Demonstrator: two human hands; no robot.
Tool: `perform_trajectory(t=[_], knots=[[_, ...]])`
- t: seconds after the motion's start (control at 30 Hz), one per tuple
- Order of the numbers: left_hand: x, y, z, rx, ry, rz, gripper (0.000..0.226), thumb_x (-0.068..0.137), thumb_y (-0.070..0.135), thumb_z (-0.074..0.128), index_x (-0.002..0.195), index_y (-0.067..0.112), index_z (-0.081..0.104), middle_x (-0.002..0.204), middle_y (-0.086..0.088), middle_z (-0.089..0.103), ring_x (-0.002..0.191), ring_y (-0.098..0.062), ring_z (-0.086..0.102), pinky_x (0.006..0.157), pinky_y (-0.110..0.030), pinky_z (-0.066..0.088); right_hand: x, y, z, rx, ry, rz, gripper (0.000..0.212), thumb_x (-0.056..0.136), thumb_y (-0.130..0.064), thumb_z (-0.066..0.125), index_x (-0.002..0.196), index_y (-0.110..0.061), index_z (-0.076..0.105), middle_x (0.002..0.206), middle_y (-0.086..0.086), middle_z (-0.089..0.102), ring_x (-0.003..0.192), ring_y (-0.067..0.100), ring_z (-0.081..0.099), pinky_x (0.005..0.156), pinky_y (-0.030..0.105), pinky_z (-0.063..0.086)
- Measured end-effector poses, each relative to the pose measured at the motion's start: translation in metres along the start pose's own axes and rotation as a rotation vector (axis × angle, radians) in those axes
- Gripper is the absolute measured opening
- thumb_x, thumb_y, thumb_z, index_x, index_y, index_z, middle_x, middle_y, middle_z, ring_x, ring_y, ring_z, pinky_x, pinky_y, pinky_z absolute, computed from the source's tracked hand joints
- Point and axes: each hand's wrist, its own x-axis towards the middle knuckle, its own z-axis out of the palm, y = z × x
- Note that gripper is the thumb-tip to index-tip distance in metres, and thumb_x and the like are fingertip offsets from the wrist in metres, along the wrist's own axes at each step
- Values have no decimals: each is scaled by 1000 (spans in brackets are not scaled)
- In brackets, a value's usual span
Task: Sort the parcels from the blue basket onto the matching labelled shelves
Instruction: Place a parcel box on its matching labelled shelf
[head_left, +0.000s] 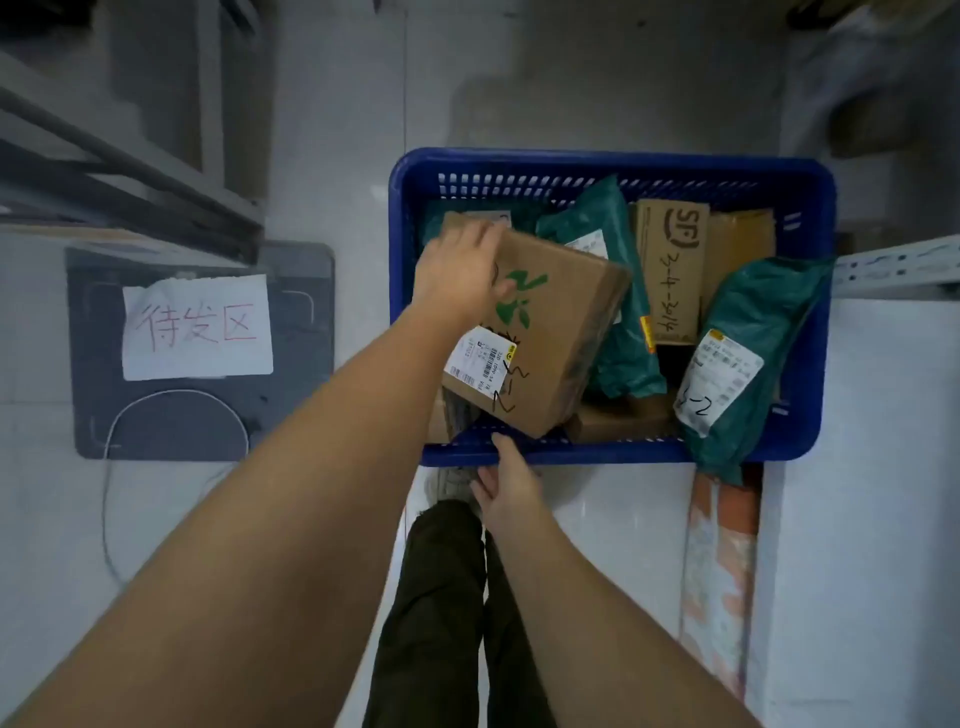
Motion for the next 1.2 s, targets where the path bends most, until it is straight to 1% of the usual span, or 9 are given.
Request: perform_trajectory(t=[0.13, 0.27, 0.47, 0.67, 0.83, 0.93, 1.0, 1.1, 1.2], knots=[[27, 10, -4, -79, -74, 68, 66, 91, 51, 48, 148, 24, 28, 152, -1, 32, 140, -21, 28, 115, -44, 19, 6, 1, 3, 187, -87, -13, 76, 79, -22, 74, 143, -20, 34, 137, 7, 48, 126, 26, 47, 110, 41, 36], [35, 11, 1, 9, -169, 114, 63, 93, 51, 44, 147, 24, 29, 150, -3, 33, 138, -23, 30, 113, -43, 19, 14, -18, 5, 250, -125, -2, 72, 84, -26, 70, 145, -25, 31, 141, 5, 44, 131, 25, 42, 109, 40, 35], [34, 17, -2, 25, -155, 71, 61, 92, 51, 47, 144, 24, 33, 144, -5, 39, 133, -25, 34, 111, -44, 22, 5, -39, 15, 312, -136, -21, 76, 83, -24, 71, 145, -23, 28, 142, 5, 43, 131, 25, 41, 107, 37, 36], [25, 16, -17, -90, -126, -116, 65, 89, 56, 48, 142, 22, 34, 143, -6, 38, 133, -27, 34, 111, -53, 22, -12, -67, 4, 105, 27, -264, 81, 76, -30, 77, 144, -22, 34, 140, 1, 44, 124, 21, 44, 100, 31, 37], [21, 16, -40, -186, 41, -247, 64, 86, 64, 45, 132, 19, 44, 136, -7, 43, 128, -28, 39, 110, -55, 24, -28, -99, 3, 46, 30, -447, 66, 79, -31, 74, 138, -18, 45, 129, -3, 54, 102, 10, 49, 88, 23, 38], [15, 5, -47, -348, 128, -349, 67, 82, 69, 43, 124, 17, 44, 130, -10, 42, 118, -31, 46, 102, -54, 36, -35, -126, 11, -19, -4, -570, 61, 78, -33, 75, 132, -17, 51, 124, -2, 59, 100, 11, 55, 84, 23, 43], [8, -3, -44, -447, 110, -457, 72, 82, 71, 39, 128, 16, 39, 131, -12, 39, 114, -33, 48, 97, -53, 41, -35, -139, 18, -130, -7, -652, 59, 78, -36, 75, 130, -18, 53, 120, -4, 60, 101, 13, 57, 85, 26, 47], [-6, -7, -28, -451, 48, -538, 69, 88, 68, 33, 131, 14, 35, 129, -15, 38, 112, -36, 49, 94, -50, 45, -27, -153, 25, -213, -28, -702, 54, 81, -36, 72, 128, -18, 55, 121, 0, 63, 104, 17, 61, 93, 37, 51], [-22, -1, -8, -391, -1, -585, 70, 92, 66, 24, 136, 12, 33, 136, -18, 35, 117, -38, 47, 95, -47, 43, -20, -169, 27, -299, -130, -724, 46, 87, -30, 65, 130, -16, 54, 122, 3, 64, 94, 12, 64, 84, 29, 54]])
